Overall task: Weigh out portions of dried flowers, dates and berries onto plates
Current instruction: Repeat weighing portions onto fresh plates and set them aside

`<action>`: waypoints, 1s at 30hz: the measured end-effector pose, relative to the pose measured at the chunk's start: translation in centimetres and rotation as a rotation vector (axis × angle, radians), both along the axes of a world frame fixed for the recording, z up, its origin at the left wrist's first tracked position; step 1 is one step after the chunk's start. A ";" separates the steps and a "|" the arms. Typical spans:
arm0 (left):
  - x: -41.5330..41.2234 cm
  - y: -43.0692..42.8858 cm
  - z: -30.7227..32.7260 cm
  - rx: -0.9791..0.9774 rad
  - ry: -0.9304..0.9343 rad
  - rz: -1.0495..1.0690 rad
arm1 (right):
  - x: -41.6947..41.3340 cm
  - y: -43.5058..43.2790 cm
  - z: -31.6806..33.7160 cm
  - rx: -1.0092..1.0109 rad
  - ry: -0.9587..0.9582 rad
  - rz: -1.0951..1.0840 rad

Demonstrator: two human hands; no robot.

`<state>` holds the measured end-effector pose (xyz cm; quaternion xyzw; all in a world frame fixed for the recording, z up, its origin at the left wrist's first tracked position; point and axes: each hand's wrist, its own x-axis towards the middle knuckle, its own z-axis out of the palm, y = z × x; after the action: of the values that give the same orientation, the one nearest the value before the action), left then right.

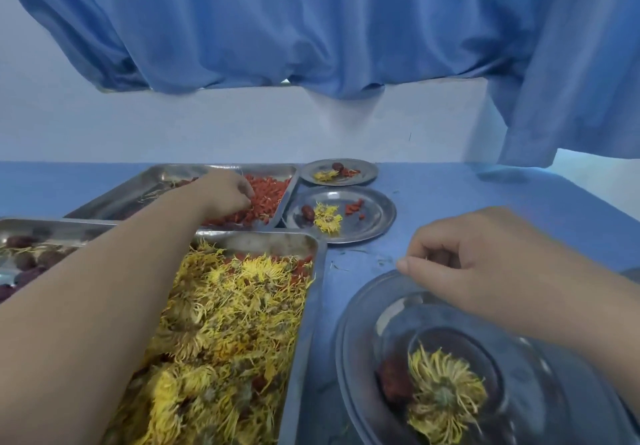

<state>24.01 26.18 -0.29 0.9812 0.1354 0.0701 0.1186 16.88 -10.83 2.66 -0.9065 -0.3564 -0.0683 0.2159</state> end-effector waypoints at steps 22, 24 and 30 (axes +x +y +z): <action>5.2 -0.5 -1.6 0.135 0.324 -0.067 | 0.7 -1.0 0.8 0.020 0.029 -0.027; 5.2 -0.4 -1.6 0.176 0.288 -0.036 | 0.6 -0.9 0.7 0.017 0.030 -0.025; 5.5 -1.2 -2.2 0.193 0.193 -0.041 | 0.7 -0.9 0.5 0.004 0.021 -0.014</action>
<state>29.55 24.99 -2.47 0.9927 0.1188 -0.0145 0.0117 17.61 -11.78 3.15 -0.9093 -0.3476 -0.0611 0.2206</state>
